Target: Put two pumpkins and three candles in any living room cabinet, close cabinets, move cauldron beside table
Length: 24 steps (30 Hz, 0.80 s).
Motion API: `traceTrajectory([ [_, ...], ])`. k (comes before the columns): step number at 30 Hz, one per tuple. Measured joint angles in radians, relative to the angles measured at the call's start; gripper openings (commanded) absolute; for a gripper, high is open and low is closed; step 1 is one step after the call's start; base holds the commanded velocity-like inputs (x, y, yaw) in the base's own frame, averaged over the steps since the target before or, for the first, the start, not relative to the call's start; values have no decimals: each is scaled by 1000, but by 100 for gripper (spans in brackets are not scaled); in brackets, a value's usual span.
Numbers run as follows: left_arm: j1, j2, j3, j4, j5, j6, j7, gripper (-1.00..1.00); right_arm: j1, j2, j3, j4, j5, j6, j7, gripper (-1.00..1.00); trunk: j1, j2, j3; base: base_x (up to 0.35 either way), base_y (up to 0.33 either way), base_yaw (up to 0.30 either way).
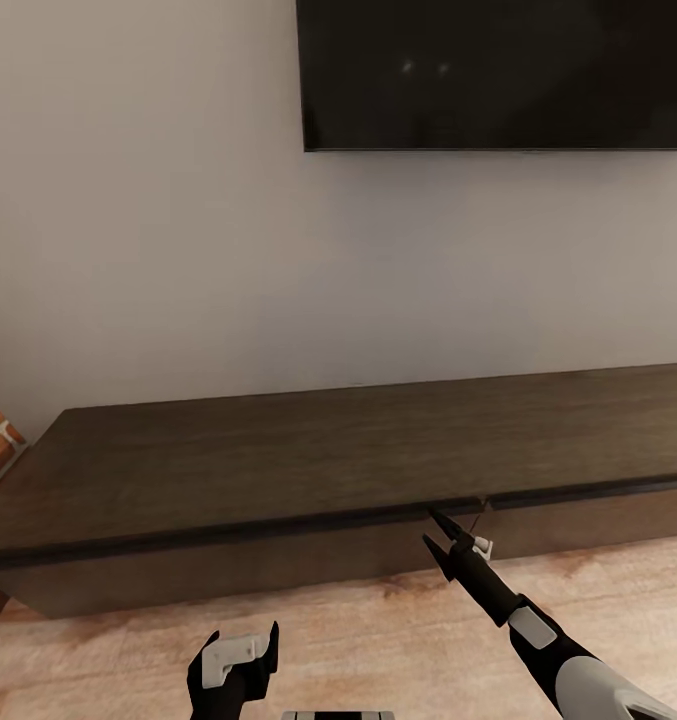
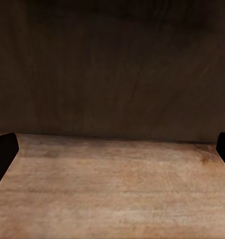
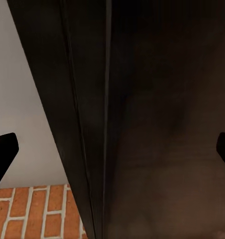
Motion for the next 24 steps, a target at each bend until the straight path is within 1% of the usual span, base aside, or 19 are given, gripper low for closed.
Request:
traceTrajectory([
  [4,0,0,0,0,0,0,0,100,0,0,0,0,0,0,0,100,0,0,0,9,0,0],
  [9,0,0,0,0,-1,0,0,100,0,0,0,0,0,0,0,100,0,0,0,122,0,0],
  [16,0,0,0,0,-4,1,0,100,0,0,0,0,0,0,0,100,0,0,0,33,0,0],
  [18,0,-1,-1,0,-28,1,1,100,0,0,0,0,0,0,0,100,0,0,0,5,0,0],
  [20,0,-1,-1,0,-43,0,1,100,0,0,0,0,0,0,0,100,0,0,0,3,0,0],
  [24,0,-1,-1,0,-56,0,0,100,0,0,0,0,-1,0,0,100,0,0,0,1,0,0],
])
